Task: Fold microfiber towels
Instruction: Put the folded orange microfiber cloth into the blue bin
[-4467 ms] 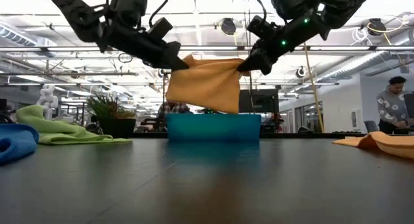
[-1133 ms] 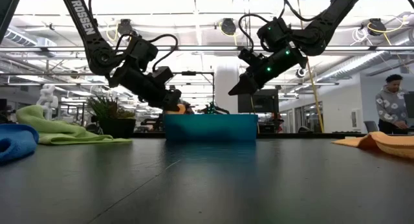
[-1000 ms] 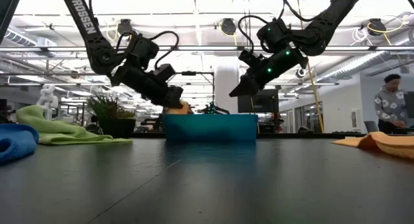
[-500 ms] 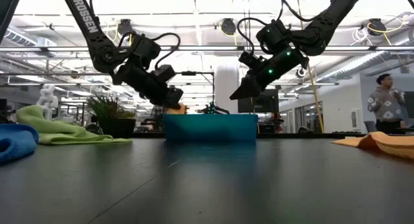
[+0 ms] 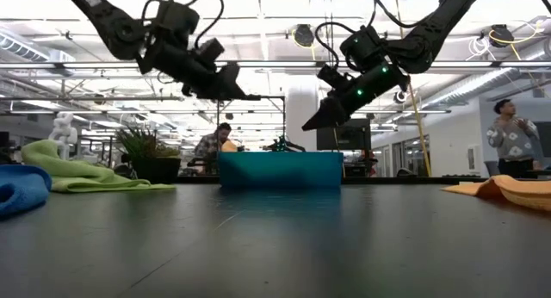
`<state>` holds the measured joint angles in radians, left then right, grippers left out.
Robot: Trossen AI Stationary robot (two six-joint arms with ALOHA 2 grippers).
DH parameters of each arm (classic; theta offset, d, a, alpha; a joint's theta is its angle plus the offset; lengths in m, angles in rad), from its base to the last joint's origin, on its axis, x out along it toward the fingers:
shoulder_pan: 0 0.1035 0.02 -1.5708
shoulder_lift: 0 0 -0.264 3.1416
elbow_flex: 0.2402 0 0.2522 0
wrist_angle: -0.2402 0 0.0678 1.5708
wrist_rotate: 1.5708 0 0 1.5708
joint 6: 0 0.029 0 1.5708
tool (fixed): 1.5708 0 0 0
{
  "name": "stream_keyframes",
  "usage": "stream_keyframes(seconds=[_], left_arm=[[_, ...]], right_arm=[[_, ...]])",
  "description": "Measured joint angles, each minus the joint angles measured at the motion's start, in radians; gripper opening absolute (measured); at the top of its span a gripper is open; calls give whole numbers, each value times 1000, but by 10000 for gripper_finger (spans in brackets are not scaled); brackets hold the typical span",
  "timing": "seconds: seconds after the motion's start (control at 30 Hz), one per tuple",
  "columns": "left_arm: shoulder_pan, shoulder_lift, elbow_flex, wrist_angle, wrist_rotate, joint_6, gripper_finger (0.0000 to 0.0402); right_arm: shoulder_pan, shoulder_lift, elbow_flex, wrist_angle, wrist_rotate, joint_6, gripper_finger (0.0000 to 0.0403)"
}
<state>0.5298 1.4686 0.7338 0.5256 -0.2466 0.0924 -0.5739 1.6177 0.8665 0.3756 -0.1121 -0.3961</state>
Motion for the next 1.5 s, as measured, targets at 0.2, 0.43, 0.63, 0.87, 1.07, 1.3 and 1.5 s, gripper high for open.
stream_keyframes(seconds=[0.2, 0.43, 0.63, 0.87, 1.07, 1.3, 1.5], left_arm=[[-67, -84, 0, -36, 32, -28, 219], [-120, -172, -1, -78, 37, -21, 124], [-128, -174, -1, -165, 38, -19, 65], [-128, -162, -2, -226, 37, -33, 24], [-124, -146, -1, -307, 9, -50, 4], [-124, -143, -2, -319, 9, -77, 18], [-81, -108, 0, -315, -21, -131, 48]], right_arm=[[1, 29, 119, -55, -68, -6, 135], [-7, 191, 292, -151, -81, -62, 134], [-50, 337, 387, -154, -85, -42, 128], [-74, 452, 456, -253, -88, -7, 90], [-65, 438, 514, -438, 74, -18, 46], [-65, 399, 527, -590, 84, 0, 3], [-46, 292, 526, -662, 60, 40, 9]])
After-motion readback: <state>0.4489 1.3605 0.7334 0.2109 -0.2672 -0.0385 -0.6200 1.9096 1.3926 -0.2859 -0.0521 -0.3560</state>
